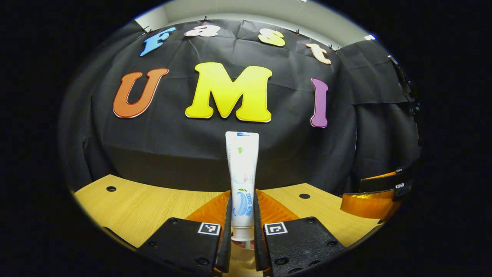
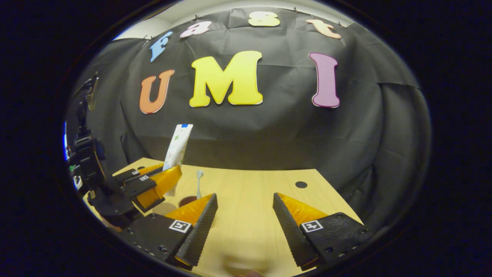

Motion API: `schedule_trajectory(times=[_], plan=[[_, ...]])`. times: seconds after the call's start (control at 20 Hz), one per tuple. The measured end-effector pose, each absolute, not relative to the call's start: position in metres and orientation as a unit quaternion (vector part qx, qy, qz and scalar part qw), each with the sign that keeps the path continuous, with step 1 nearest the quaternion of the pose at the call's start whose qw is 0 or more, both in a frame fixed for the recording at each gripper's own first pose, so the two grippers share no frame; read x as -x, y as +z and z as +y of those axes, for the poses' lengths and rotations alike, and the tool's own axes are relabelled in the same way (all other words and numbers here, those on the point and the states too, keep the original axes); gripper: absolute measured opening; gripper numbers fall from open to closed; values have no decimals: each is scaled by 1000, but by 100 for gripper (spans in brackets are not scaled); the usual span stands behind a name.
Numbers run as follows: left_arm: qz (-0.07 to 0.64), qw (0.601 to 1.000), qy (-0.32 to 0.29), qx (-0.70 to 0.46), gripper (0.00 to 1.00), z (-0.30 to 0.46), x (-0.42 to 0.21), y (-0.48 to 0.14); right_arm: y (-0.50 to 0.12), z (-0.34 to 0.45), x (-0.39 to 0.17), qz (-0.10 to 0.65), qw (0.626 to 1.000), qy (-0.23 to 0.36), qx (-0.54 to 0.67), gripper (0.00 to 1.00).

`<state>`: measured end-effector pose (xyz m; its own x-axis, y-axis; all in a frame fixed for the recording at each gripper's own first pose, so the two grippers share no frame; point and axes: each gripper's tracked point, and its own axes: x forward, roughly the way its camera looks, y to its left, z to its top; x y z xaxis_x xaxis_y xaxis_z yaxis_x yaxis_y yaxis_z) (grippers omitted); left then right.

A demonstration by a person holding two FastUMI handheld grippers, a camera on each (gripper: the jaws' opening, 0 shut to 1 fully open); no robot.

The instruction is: Put the toothbrush and toothpaste on the desktop into the cup, then pick up the cup and place it on the coaster on the desktop.

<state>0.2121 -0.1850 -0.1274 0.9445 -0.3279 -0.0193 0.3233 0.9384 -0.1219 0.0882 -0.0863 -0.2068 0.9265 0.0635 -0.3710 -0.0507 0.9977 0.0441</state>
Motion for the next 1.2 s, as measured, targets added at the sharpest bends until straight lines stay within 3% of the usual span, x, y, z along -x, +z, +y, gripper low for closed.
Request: schedule_trajectory(times=[0.6, 0.65, 0.7, 0.8, 0.85, 0.9, 1.2], plan=[[28, 983, -174, 45, 31, -202, -222, -170, -233, -102, -74, 228, 973, 8, -22, 91], [28, 983, -174, 46, 37, -201, -222, -172, -234, -102, -73, 228, 973, 7, -23, 91], [30, 983, -175, 45, 32, -201, -221, -174, -234, -101, -72, 230, 973, 7, -23, 91], [30, 983, -176, 48, 33, -202, -223, -174, -234, -100, -70, 231, 973, 8, -24, 91], [30, 983, -176, 49, 39, -202, -224, -175, -234, -99, -69, 230, 973, 9, -23, 91], [28, 983, -175, 52, 34, -201, -223, -175, -233, -99, -69, 230, 973, 9, -22, 91], [28, 982, -179, 51, 42, -202, -218, -178, -231, -96, -68, 228, 973, 7, -30, 91]])
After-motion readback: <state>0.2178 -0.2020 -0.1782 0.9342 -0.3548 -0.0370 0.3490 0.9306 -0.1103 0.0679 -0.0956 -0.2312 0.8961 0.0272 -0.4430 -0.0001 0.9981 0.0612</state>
